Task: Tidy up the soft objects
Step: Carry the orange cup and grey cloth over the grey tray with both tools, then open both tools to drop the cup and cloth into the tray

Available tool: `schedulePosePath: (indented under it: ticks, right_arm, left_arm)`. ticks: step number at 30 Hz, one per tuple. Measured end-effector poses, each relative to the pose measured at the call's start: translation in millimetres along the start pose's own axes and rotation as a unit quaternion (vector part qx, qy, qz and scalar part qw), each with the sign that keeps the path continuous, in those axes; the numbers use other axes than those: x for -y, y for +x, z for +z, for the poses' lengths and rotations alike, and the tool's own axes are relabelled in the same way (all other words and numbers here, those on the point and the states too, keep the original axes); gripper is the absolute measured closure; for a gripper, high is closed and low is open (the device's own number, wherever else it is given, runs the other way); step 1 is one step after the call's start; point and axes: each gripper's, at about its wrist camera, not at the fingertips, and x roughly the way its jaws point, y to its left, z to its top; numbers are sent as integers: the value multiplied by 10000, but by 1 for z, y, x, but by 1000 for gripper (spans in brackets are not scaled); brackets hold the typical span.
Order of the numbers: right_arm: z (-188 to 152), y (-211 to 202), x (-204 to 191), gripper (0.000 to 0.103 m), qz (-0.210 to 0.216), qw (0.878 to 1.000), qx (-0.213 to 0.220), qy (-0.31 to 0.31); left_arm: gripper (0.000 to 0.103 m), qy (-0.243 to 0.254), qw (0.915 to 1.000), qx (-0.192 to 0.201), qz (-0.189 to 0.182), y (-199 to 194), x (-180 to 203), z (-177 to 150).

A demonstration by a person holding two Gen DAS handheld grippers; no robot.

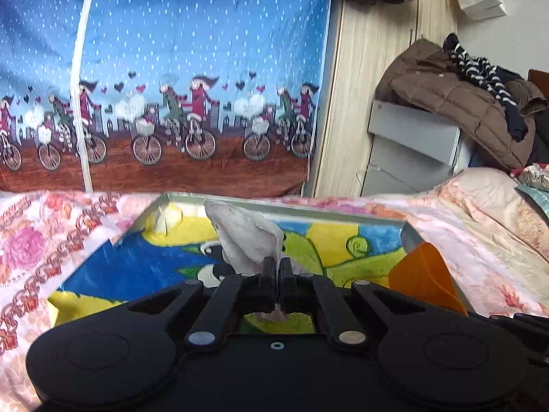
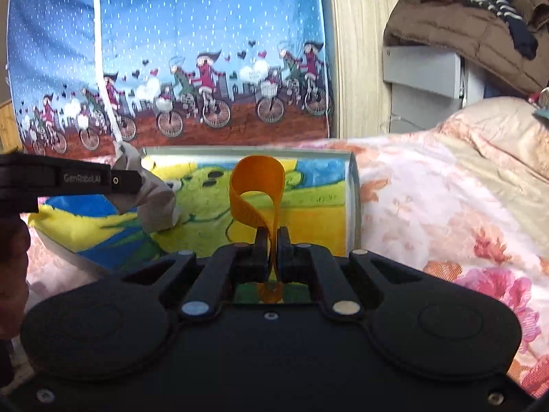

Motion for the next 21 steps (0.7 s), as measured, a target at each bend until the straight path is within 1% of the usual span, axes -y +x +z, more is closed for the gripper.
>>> schedulePosePath:
  ticks: [2, 4, 5, 6, 7, 8, 9, 11, 12, 14, 15, 16, 17, 18, 19, 20, 21]
  right_arm:
    - [2, 0, -4, 100, -16, 9999, -110, 1]
    - [4, 2, -4, 95, -35, 9999, -140, 14]
    - [5, -3, -7, 94, -57, 9999, -148, 4]
    - [5, -7, -12, 88, -67, 9998, -172, -21]
    - [6, -8, -12, 84, -84, 9998, -173, -42]
    - [9, -12, -14, 83, -90, 9998, -175, -42]
    - [13, -16, -14, 82, -95, 9998, -195, -29]
    - [15, -20, -14, 76, -91, 9997, -234, -1]
    - [19, -29, -16, 70, -107, 9997, -203, 13]
    - [24, -38, -16, 66, -115, 9998, -165, 54]
    - [26, -42, -15, 61, -113, 9998, -131, 99]
    - [29, -48, -15, 51, -103, 9998, -83, 137]
    - [33, -56, -16, 46, -90, 9998, -21, 159]
    - [36, -64, -18, 38, -64, 9999, 37, 140]
    - [40, -72, -20, 32, -20, 9999, 96, 80]
    - [43, -82, -22, 28, 3, 9999, 167, 9]
    - [46, -92, -25, 19, 15, 9997, 253, -55]
  left_arm:
    - [102, -29, 9996, -290, 19, 7, -2, -2]
    - [101, -17, 9990, -442, 71, 9, -4, -5]
    - [99, 1, 9985, -543, 65, 11, -4, -6]
    - [98, -10, 9979, -649, 64, 11, -5, -6]
    - [94, -41, 9977, -672, 60, 9, -6, -7]
    - [86, -47, 9976, -689, 73, 7, -7, -6]
    - [83, -39, 9976, -687, 109, 4, -8, -6]
    - [71, -11, 9978, -651, 143, -6, -8, -5]
    - [70, -2, 9980, -622, 145, -11, -8, -4]
    - [68, 35, 9982, -568, 163, -22, -9, -1]
    - [67, 52, 9985, -520, 164, -30, -9, 1]
    - [63, 57, 9988, -463, 161, -37, -9, 2]
    - [56, 57, 9991, -384, 157, -45, -10, 4]
    - [53, 41, 9995, -282, 164, -56, -11, 6]
    - [49, 8, 9997, -182, 175, -66, -12, 8]
    - [45, -15, 9998, -86, 176, -77, -14, 10]
    - [44, -21, 9998, 7, 184, -87, -14, 11]
